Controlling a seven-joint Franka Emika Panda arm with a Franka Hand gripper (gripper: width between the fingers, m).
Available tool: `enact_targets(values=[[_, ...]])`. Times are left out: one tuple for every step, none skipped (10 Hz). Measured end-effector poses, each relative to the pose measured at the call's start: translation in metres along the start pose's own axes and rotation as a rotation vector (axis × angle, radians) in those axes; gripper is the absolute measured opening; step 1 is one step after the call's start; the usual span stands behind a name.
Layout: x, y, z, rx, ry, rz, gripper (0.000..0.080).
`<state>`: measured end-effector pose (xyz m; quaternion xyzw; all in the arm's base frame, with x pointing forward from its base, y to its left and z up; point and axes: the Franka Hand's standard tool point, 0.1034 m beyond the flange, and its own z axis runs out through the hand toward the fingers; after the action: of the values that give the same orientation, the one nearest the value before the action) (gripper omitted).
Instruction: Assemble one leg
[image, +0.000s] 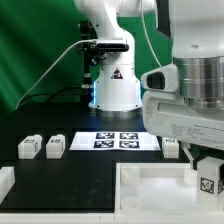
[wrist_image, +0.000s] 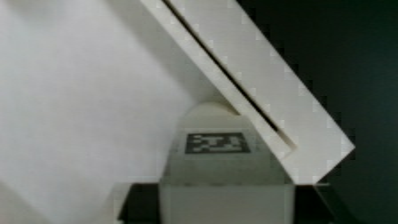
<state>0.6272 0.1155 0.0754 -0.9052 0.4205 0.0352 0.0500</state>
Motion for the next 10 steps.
enact_targets(values=[[-0.0004, -0.0005, -0.0001, 0.006, -0.007, 0.128, 0.0292], [0.0027, 0.0007, -0.0009, 0.013, -0.013, 0.298, 0.0292], [0.0034, 0.0007, -0.0012, 0.017, -0.021, 0.499, 0.0292], [0.0018, -0.0013, -0.0011, 0.020, -0.028, 0.707, 0.0292], [0.0017, -0.0043, -0.0007, 0.032, -0.028, 0.872, 0.0292], [0.0025, -0.0076, -0.0006, 0.050, -0.022, 0.995, 0.0293], [0.0038, -0.0075, -0.0008, 0.056, -0.017, 1.063, 0.0294], [0.0049, -0.0067, -0.0013, 0.055, -0.010, 1.095, 0.0294], [0.0050, -0.0063, -0.0016, 0.055, -0.007, 1.097, 0.0294], [0.0050, -0.0059, -0.0015, 0.054, -0.005, 1.070, 0.0294]])
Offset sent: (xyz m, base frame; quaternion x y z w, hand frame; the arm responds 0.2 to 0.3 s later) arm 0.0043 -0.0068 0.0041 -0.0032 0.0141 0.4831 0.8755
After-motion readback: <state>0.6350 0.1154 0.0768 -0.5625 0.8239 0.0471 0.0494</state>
